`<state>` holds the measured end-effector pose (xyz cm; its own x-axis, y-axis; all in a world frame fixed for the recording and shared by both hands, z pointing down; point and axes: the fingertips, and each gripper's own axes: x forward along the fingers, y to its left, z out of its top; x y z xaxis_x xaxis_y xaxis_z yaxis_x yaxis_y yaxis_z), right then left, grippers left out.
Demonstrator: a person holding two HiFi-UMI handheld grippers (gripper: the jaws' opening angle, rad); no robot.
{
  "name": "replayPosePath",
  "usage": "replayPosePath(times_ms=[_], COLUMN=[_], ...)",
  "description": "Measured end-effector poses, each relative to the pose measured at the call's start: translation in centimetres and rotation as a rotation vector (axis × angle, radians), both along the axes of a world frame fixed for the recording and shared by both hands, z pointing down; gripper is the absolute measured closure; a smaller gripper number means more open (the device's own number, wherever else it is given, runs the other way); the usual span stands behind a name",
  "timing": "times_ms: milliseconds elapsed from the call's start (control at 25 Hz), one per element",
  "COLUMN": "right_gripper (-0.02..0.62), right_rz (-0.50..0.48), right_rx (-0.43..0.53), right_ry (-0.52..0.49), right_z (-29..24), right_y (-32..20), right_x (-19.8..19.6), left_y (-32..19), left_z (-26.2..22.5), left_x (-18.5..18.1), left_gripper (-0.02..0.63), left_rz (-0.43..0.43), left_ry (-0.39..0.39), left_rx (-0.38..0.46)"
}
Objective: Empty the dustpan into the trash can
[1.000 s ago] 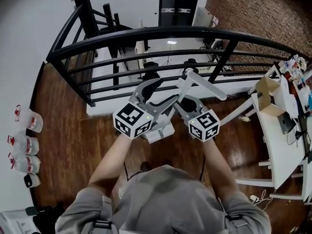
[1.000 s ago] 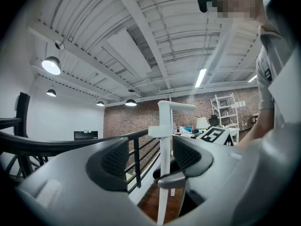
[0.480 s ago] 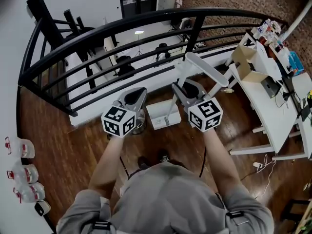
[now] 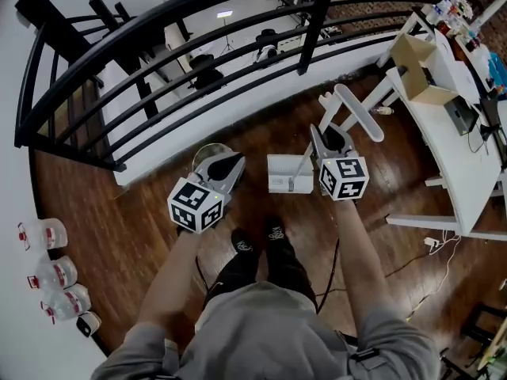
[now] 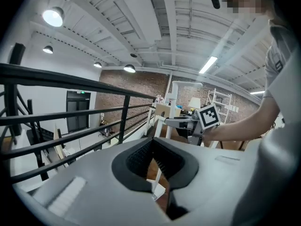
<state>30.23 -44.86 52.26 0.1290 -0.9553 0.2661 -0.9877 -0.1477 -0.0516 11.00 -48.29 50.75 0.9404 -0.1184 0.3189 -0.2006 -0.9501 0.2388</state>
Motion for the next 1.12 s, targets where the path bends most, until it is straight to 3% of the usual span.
replayPosePath(times_ms=[200, 520, 800, 960, 1120], right_gripper=[0.512, 0.512, 0.512, 0.512, 0.512], right_rz=[0.063, 0.077, 0.070, 0.131, 0.177], right_rx=[-0.028, -0.047, 0.002, 0.061, 0.051], right_ry=[-0.045, -0.053, -0.012, 0.043, 0.065], right_z=[7.4, 15.3, 19.0, 19.0, 19.8], right_y=[-0.3, -0.6, -0.6, -0.9, -0.7], right_x=[3.6, 4.8, 3.8, 4.2, 2.7], left_y=[-0.1, 1.1, 2.5, 3.3, 3.7], left_z=[5.6, 10.3, 13.7, 16.0, 17.6], left_x=[1.7, 2.1, 2.0, 2.2, 1.6], left_gripper=[0.600, 0.600, 0.600, 0.600, 0.600], left_rz=[0.002, 0.012, 0.063, 0.100, 0.098], left_ry=[-0.078, -0.081, -0.077, -0.081, -0.094], left_rx=[-0.051, -0.153, -0.206, -0.226, -0.256])
